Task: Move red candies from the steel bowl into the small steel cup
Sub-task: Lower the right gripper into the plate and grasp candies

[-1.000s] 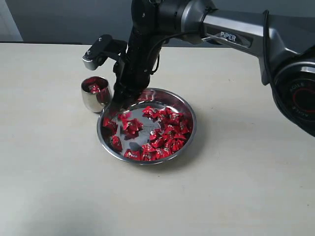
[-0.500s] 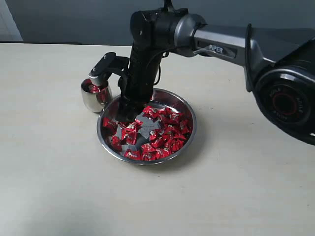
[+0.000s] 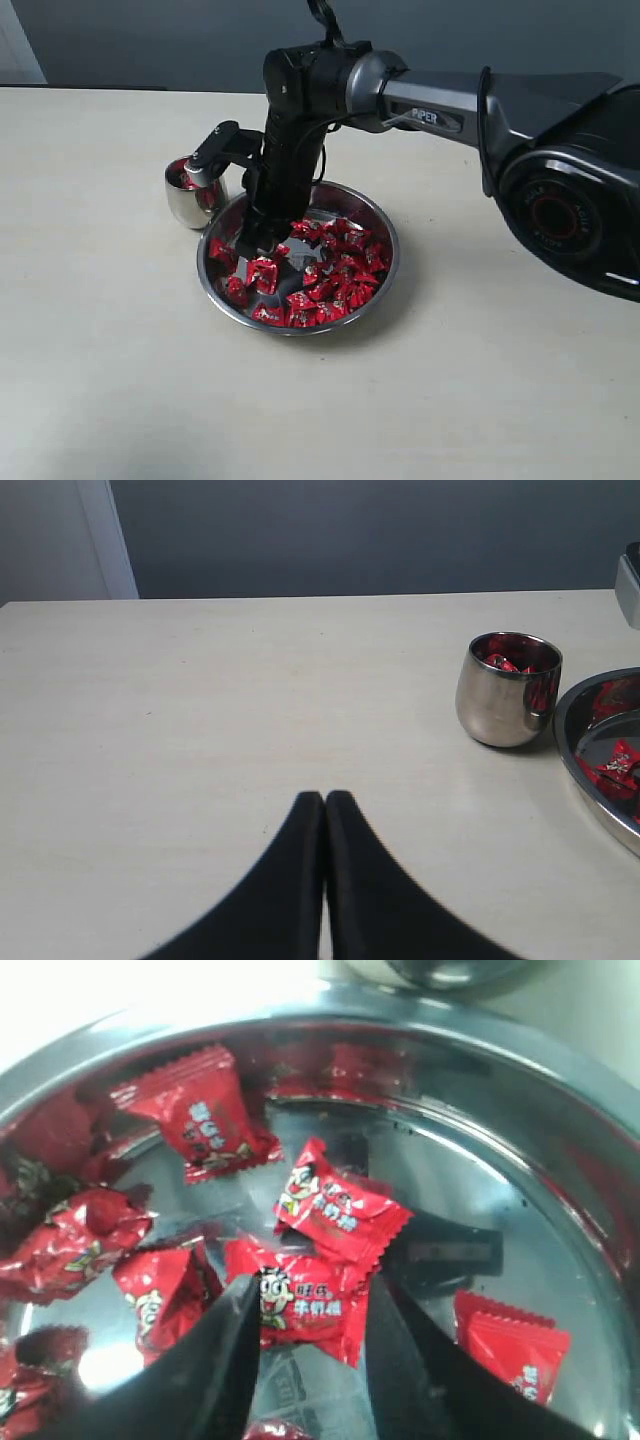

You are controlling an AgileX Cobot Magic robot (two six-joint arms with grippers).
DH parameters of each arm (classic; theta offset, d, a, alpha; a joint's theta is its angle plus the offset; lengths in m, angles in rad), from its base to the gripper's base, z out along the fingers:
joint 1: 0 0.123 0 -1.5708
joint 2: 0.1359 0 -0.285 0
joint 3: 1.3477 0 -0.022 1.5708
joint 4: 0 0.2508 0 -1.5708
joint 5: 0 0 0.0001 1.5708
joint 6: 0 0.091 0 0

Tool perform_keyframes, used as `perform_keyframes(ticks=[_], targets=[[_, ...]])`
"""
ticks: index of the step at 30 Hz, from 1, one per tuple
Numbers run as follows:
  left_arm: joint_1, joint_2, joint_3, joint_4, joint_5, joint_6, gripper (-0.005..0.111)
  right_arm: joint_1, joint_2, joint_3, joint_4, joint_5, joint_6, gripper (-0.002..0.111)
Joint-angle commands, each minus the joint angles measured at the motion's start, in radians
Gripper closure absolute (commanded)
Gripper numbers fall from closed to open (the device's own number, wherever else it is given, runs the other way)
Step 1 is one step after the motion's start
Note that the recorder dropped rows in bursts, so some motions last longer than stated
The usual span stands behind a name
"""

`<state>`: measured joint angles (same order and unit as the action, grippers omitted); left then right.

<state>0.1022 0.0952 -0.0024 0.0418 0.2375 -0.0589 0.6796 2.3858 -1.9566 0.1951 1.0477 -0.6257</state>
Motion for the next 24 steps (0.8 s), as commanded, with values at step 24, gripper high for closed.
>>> perform_keyframes(ticks=[24], targets=[[-0.005, -0.009, 0.002, 0.001, -0.004, -0.002, 0.106, -0.004, 0.025, -0.003, 0.013, 0.043, 0.000, 0.073]])
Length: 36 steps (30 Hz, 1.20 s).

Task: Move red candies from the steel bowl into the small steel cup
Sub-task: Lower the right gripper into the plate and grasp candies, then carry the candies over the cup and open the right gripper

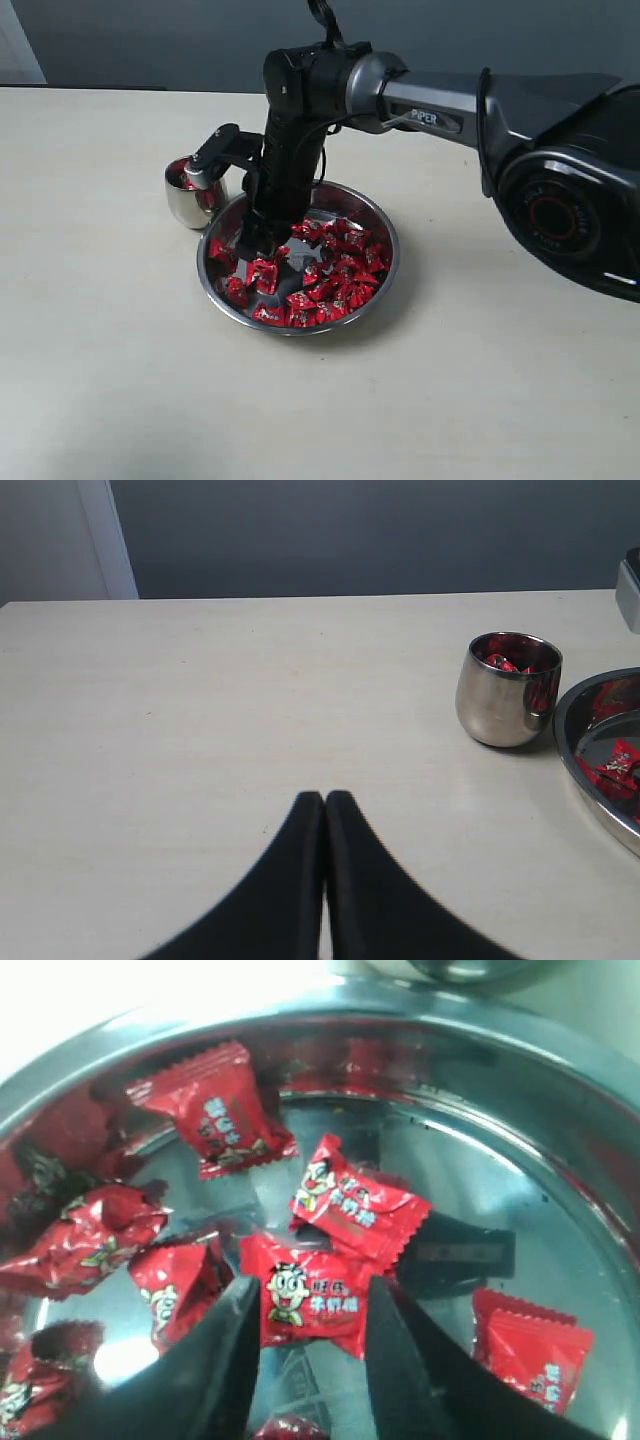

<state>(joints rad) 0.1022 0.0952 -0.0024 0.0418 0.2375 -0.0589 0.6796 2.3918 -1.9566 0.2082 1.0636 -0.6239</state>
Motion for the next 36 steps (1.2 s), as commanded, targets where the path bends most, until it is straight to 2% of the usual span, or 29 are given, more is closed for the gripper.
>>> perform_keyframes(ticks=[1, 8, 14, 29, 36], targets=[[-0.005, -0.009, 0.002, 0.001, -0.004, -0.002, 0.106, -0.004, 0.022, -0.003, 0.000, 0.029, -0.002, 0.073], [-0.005, -0.009, 0.002, 0.001, -0.004, -0.002, 0.106, -0.004, 0.024, -0.003, -0.001, 0.029, 0.000, 0.075], [-0.005, -0.009, 0.002, 0.001, -0.004, -0.002, 0.106, -0.004, 0.024, -0.003, -0.005, 0.029, 0.000, 0.109], [-0.005, -0.009, 0.002, 0.001, -0.004, -0.002, 0.106, -0.004, -0.055, -0.003, -0.097, 0.036, 0.057, 0.109], [-0.005, -0.009, 0.002, 0.001, -0.004, -0.002, 0.106, -0.004, -0.121, -0.003, -0.049, -0.104, 0.057, 0.109]])
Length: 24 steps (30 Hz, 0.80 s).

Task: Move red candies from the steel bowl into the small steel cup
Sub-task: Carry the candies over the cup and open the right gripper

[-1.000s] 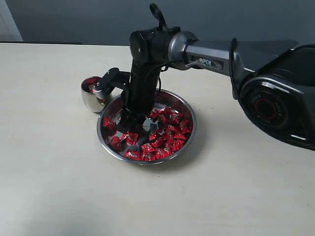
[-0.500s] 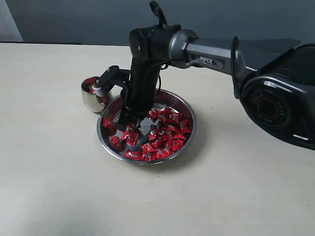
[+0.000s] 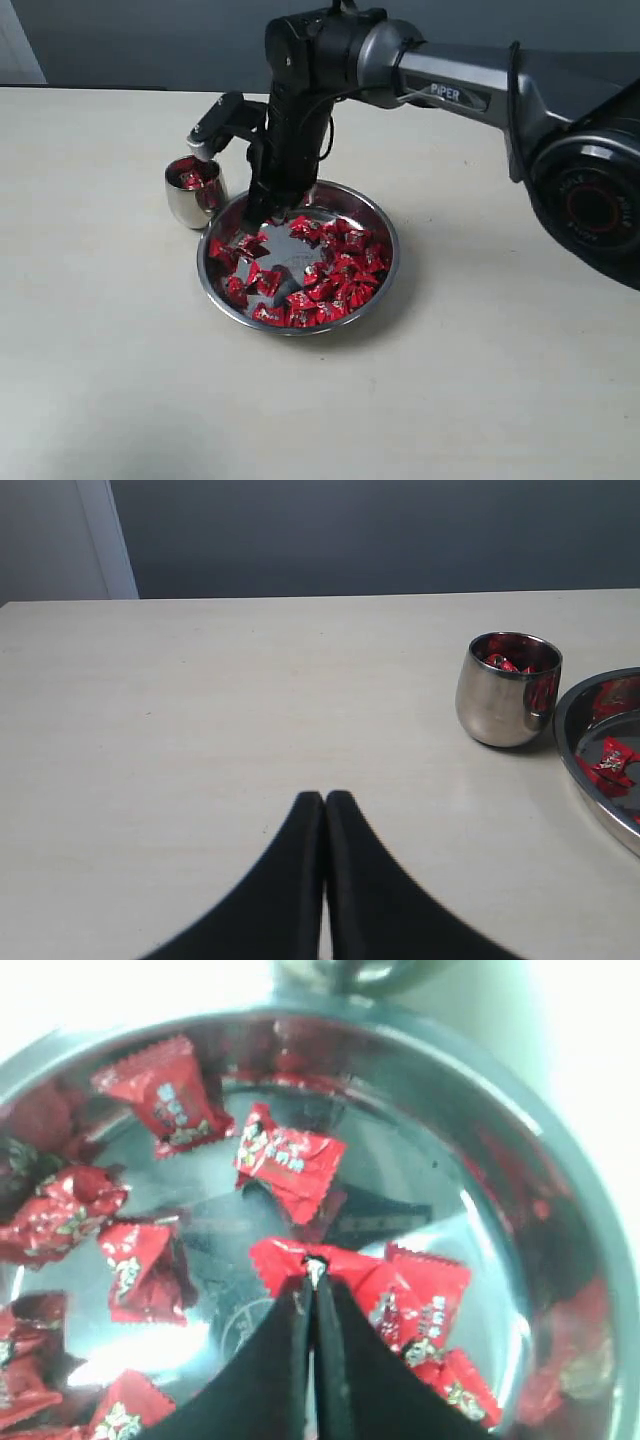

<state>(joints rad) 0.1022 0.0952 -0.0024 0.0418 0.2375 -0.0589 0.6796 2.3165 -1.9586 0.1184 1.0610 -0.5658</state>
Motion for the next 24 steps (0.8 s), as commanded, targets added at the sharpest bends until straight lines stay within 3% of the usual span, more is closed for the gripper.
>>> perform_keyframes(ticks=[1, 8, 19, 24], targets=[[-0.005, -0.009, 0.002, 0.001, -0.004, -0.002, 0.106, -0.004, -0.052, -0.001, 0.060, -0.145, -0.001, 0.109], [-0.005, -0.009, 0.002, 0.001, -0.004, -0.002, 0.106, -0.004, -0.055, -0.001, 0.248, -0.424, -0.007, 0.109], [-0.005, -0.009, 0.002, 0.001, -0.004, -0.002, 0.106, -0.004, -0.007, -0.001, 0.388, -0.467, -0.069, 0.109], [-0.005, -0.009, 0.002, 0.001, -0.004, -0.002, 0.106, -0.004, 0.001, -0.001, 0.383, -0.441, -0.069, 0.088]])
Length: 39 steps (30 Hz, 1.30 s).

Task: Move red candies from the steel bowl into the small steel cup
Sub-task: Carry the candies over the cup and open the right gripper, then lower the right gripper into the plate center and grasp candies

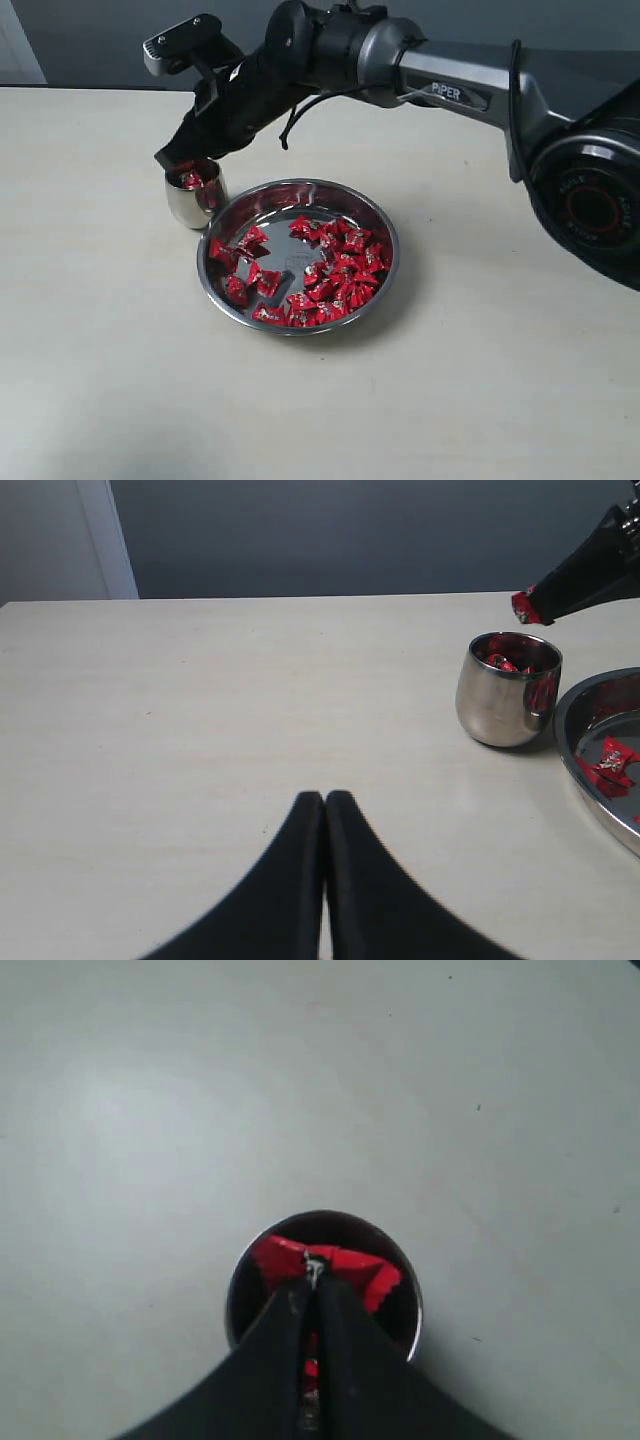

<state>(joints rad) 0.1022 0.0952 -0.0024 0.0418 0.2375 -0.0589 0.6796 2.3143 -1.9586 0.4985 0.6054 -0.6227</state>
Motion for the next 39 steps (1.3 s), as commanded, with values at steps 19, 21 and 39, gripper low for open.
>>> perform_keyframes(ticks=[19, 21, 39], targets=[[-0.005, -0.009, 0.002, 0.001, -0.004, -0.002, 0.106, -0.004, -0.017, -0.001, -0.307, 0.333, 0.152, 0.081], [-0.005, -0.009, 0.002, 0.001, -0.004, -0.002, 0.106, -0.004, -0.001, -0.001, -0.300, 0.321, 0.152, 0.081], [-0.005, -0.009, 0.002, 0.001, -0.004, -0.002, 0.106, -0.233, 0.053, -0.001, 0.236, 0.513, 0.122, 0.081]])
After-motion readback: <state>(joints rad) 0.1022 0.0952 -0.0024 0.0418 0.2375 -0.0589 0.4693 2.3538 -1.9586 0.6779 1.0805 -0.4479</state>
